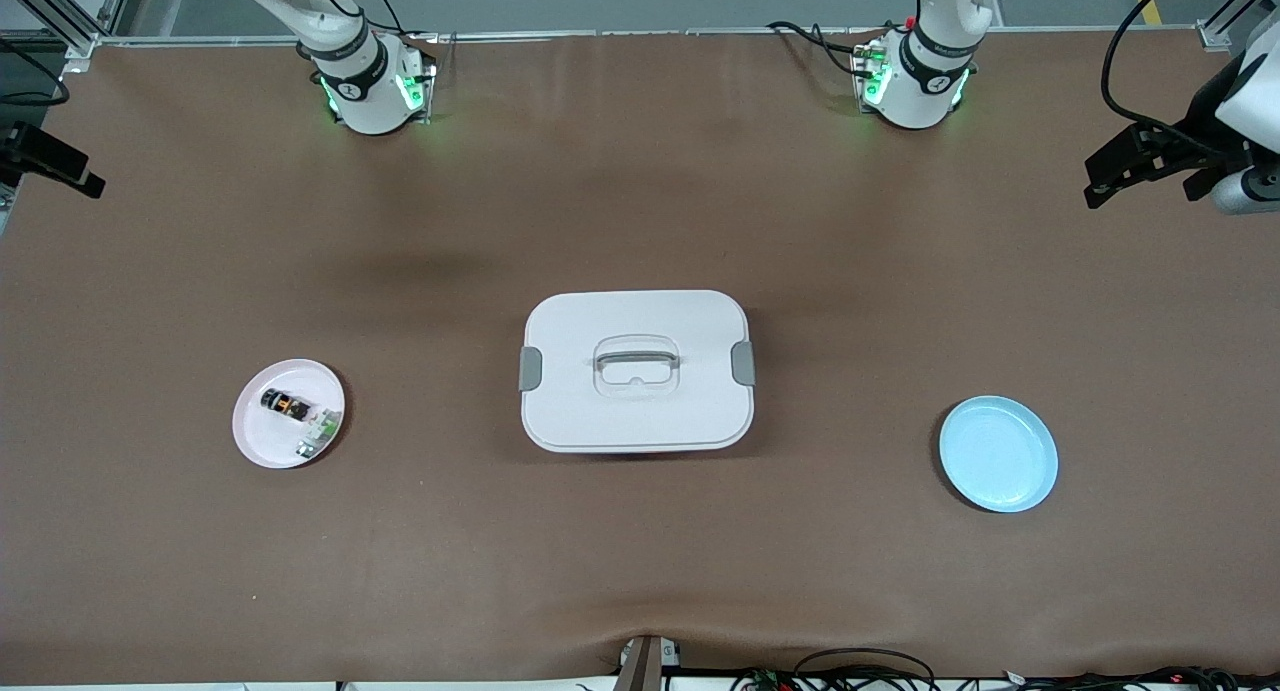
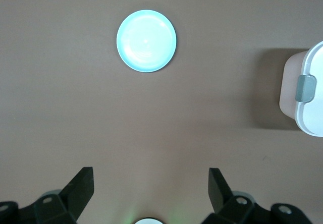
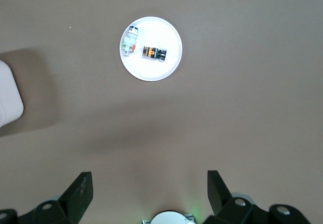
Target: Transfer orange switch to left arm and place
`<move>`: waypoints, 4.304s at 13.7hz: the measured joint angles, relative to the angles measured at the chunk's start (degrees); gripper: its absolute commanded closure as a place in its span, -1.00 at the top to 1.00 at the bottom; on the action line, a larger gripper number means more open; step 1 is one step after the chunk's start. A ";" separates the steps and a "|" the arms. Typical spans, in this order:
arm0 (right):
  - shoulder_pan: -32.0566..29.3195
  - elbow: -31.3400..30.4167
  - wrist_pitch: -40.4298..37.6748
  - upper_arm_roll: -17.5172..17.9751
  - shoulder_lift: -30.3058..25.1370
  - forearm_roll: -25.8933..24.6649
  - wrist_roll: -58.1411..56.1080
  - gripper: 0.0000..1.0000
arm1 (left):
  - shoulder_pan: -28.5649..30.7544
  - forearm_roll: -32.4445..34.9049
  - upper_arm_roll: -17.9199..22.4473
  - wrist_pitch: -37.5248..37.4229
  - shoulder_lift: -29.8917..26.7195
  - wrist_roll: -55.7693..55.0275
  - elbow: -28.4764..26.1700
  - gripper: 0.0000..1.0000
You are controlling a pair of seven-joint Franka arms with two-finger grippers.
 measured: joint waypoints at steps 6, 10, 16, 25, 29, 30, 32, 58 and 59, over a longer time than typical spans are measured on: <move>0.00 -7.01 13.01 0.06 5.91 0.06 4.93 1.00 | 0.00 0.00 0.03 0.00 0.06 0.00 -0.01 1.00; 0.00 -13.22 23.86 0.07 9.52 0.07 7.52 1.00 | 0.01 0.00 0.04 0.00 0.29 0.00 -0.02 1.00; 0.14 -14.54 32.84 0.27 19.13 0.13 14.63 1.00 | 0.01 0.00 0.06 0.00 0.41 0.00 -0.02 1.00; 0.19 -14.18 43.13 0.35 29.10 0.15 16.46 1.00 | -0.02 0.00 0.06 0.00 0.39 0.02 0.20 1.00; 0.27 -13.59 47.42 0.43 33.16 1.07 17.15 1.00 | -0.03 0.00 0.06 0.00 0.39 0.02 0.24 1.00; 0.28 -13.47 48.73 0.44 34.21 1.85 17.27 1.00 | -0.02 0.00 0.06 0.00 0.39 0.02 0.24 1.00; 0.21 -12.54 49.60 0.37 36.25 4.94 17.38 1.00 | -0.03 0.00 0.06 0.00 0.39 0.02 0.25 1.00; 0.98 -12.38 50.74 0.43 40.79 -0.17 16.82 1.00 | -0.03 0.00 0.06 0.00 0.39 0.02 0.25 1.00; 0.99 -12.38 50.95 0.43 40.80 -0.18 16.81 1.00 | -0.03 0.00 0.06 0.00 0.39 0.02 0.25 1.00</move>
